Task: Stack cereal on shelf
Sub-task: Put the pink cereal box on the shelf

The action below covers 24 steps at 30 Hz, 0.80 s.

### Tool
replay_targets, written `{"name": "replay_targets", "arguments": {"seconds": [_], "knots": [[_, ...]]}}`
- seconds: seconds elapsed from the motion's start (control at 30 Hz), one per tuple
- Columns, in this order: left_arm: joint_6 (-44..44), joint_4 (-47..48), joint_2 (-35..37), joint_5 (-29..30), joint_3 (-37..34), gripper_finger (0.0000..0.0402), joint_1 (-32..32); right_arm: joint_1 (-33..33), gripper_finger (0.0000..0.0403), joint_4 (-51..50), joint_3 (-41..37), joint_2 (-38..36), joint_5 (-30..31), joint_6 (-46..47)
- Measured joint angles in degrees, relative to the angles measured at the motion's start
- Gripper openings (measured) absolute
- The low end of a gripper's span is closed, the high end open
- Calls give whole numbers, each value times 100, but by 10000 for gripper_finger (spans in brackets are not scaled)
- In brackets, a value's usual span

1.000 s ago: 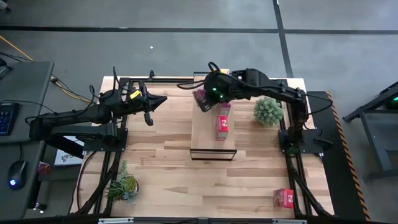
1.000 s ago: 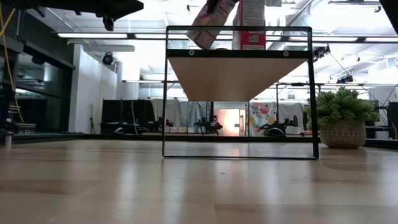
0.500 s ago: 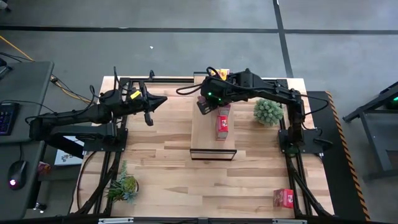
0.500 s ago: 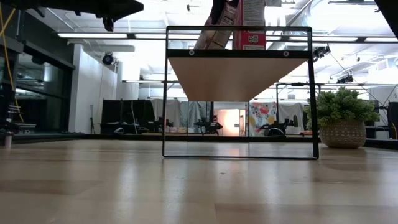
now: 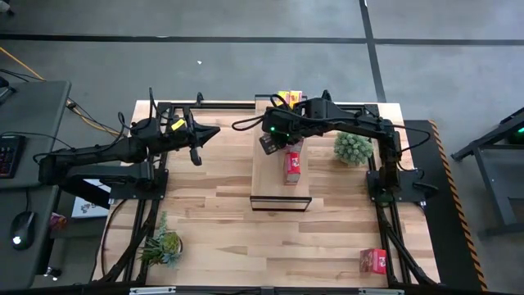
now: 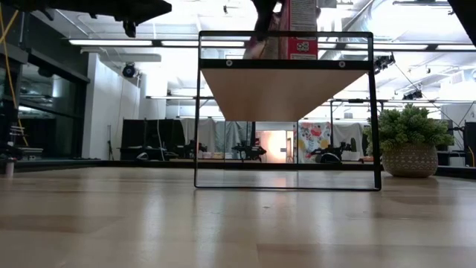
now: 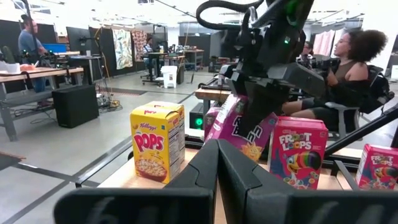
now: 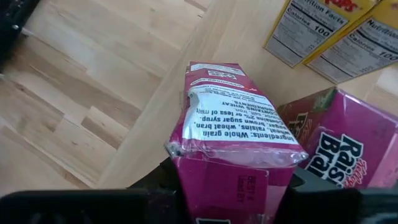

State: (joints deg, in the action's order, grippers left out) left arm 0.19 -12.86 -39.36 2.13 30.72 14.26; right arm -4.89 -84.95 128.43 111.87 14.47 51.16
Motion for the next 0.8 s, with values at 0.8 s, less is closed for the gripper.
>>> {"name": "replay_targets", "arguments": {"seconds": [0.8], "knots": [[0, 11, -1, 0, 0, 0, 0, 0, 115, 29, -80, 0, 109, 89]]}}
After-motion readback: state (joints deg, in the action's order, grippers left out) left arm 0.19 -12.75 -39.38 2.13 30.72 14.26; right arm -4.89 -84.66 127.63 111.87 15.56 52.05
